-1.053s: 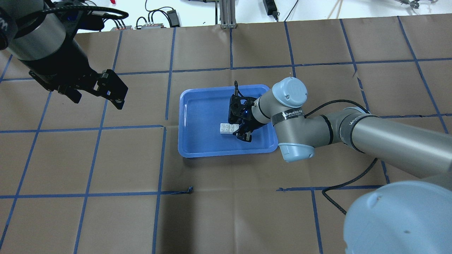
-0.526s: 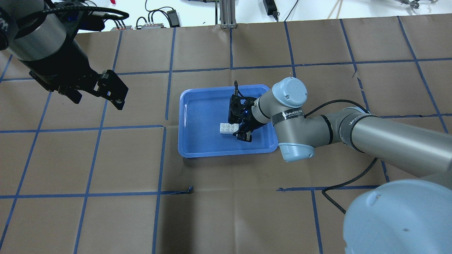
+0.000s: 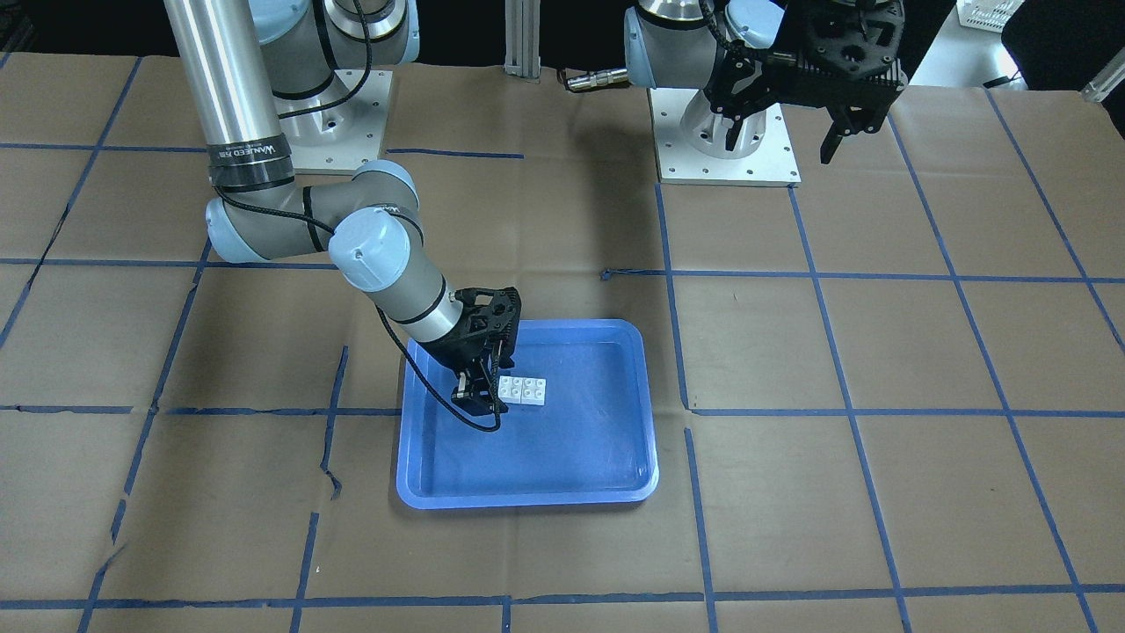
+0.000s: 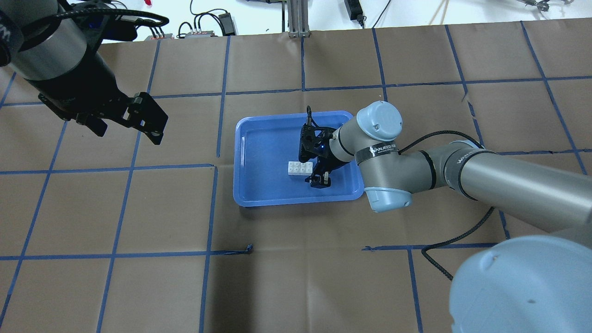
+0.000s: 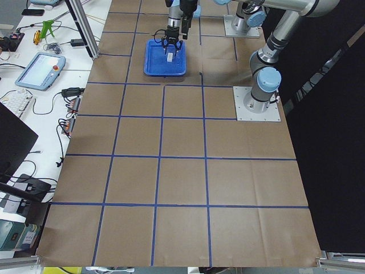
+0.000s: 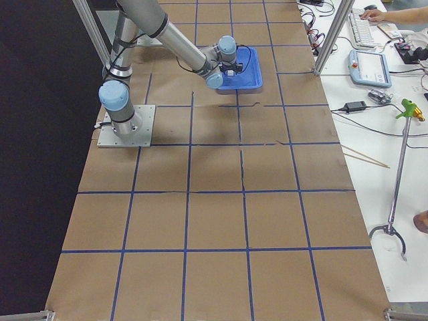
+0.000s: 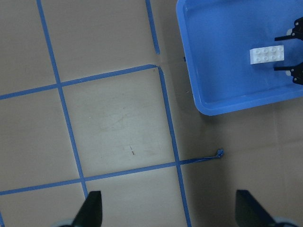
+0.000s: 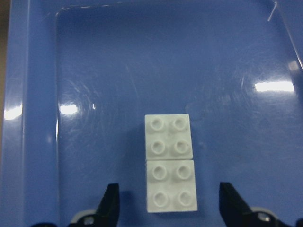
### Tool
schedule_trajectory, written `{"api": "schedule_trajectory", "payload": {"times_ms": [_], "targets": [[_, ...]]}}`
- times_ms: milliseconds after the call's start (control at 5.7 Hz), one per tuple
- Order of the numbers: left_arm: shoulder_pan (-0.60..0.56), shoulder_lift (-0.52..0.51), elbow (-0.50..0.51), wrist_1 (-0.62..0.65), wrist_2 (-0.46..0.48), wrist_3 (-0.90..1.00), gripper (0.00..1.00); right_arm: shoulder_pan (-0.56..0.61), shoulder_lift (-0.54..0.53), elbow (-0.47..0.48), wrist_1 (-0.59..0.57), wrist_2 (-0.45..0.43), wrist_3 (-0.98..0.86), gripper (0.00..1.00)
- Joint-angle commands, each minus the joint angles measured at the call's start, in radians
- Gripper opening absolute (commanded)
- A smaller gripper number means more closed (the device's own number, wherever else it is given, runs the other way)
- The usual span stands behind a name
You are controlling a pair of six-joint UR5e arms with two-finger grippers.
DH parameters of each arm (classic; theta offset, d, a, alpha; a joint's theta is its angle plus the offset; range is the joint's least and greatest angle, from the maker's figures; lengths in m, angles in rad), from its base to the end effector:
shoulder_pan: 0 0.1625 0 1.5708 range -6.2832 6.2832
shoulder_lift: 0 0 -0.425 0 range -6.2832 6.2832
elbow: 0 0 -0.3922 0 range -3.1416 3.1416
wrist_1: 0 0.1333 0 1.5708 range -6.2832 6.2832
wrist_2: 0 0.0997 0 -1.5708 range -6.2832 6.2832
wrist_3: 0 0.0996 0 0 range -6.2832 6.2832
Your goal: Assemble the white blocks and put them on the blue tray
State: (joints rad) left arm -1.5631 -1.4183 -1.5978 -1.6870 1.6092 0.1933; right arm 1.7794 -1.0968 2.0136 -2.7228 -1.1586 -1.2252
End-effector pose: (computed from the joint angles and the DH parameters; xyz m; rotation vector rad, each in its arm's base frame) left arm -0.1262 -0.4262 0.5331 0.2872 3.0891 -0.0084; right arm 0.2835 -0.5030 0.1639 -1.9175 2.0933 -0.5816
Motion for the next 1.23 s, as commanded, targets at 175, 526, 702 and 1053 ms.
{"api": "schedule_trajectory", "payload": {"times_ms": [175,526,702,1053], "targets": [[0.0,0.001,-0.002,-0.002,0.0,0.0,0.99,-0.023,-0.03,-0.021,0.037,-0.021,0.022,1.0],[0.0,0.001,-0.002,-0.003,0.0,0.0,0.99,-0.052,-0.127,-0.167,0.433,-0.083,0.026,1.0],[0.0,0.002,-0.002,-0.003,-0.002,0.0,0.99,-0.075,-0.168,-0.259,0.642,-0.102,0.095,1.0],[0.0,0.002,-0.002,-0.003,-0.002,0.0,0.99,-0.09,-0.283,-0.325,0.807,-0.307,0.499,1.0]]}}
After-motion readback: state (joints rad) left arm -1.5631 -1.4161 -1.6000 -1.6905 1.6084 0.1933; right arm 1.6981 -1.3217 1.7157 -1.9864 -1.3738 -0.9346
